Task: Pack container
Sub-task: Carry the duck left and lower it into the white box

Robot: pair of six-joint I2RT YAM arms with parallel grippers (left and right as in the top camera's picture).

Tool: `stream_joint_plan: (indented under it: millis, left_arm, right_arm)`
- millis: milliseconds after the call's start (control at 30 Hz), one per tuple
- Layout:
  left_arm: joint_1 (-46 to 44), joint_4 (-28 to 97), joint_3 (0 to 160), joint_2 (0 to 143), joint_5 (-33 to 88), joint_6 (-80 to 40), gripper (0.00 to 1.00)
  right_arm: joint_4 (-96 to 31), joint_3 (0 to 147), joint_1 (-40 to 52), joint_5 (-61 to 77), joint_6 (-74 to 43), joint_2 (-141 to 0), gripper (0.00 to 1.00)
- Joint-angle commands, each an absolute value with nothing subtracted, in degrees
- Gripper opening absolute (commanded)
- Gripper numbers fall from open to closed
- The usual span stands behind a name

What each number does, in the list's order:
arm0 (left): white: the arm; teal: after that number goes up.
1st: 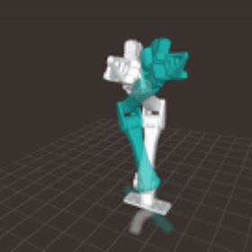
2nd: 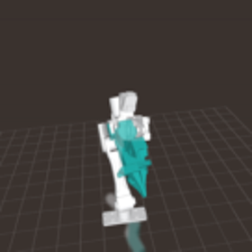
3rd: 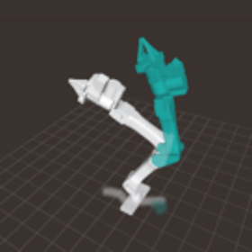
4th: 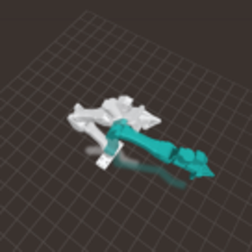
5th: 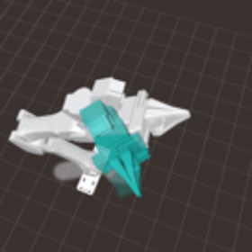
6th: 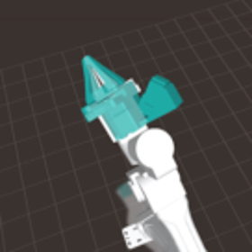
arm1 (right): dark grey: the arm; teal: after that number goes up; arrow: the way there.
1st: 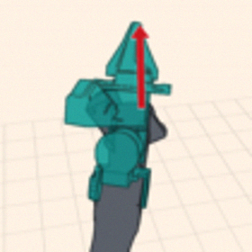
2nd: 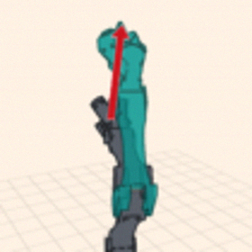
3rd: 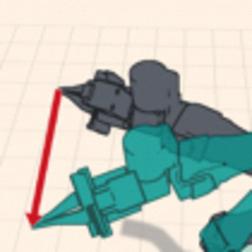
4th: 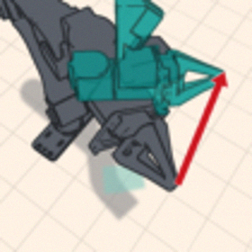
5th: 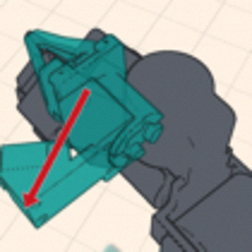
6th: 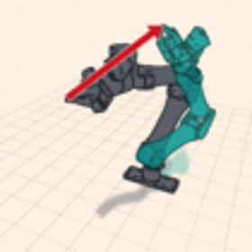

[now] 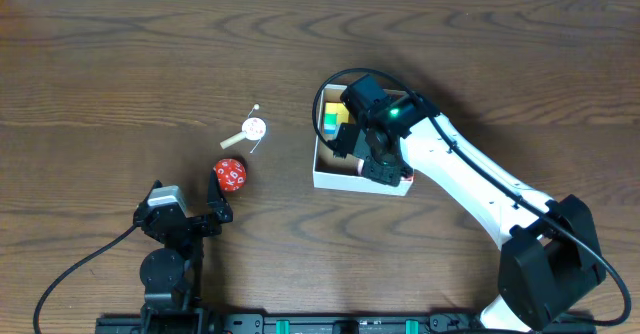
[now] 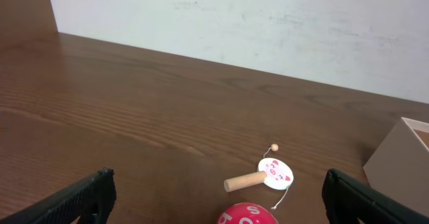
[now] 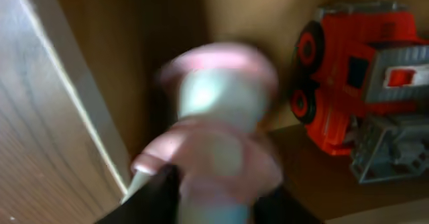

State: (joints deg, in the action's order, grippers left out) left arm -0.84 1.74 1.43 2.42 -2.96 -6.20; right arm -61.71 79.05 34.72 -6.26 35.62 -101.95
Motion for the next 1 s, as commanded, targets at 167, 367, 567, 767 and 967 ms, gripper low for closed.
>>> stream_joint_plan:
  millis: [167, 367, 567, 767, 967]
  left_arm:
    - [-0.6, 3.9, 0.2, 2.5, -3.6, -6.3, 0.98]
    - [-0.6, 3.9, 0.2, 2.5, -3.6, -6.3, 0.98]
    - [-0.6, 3.9, 0.2, 2.5, -3.6, -6.3, 0.98]
    - [-0.6, 3.9, 0.2, 2.5, -3.6, -6.3, 0.98]
    - [-0.6, 3.9, 0.2, 2.5, -3.6, -6.3, 0.98]
  right_arm:
    - [-60.0, 78.9, 34.3, -6.0, 35.0, -102.7, 0.43]
    - [-57.2, 78.9, 34.3, -6.0, 32.2, -102.7, 0.44]
    - [-60.3, 78.9, 34.3, -9.5, 31.9, -102.7, 0.45]
    - [-61.7, 78.9, 33.8, -13.6, 28.4, -102.7, 0.45]
    - [-64.3, 78.9, 32.1, -13.4, 22.9, -102.7, 0.49]
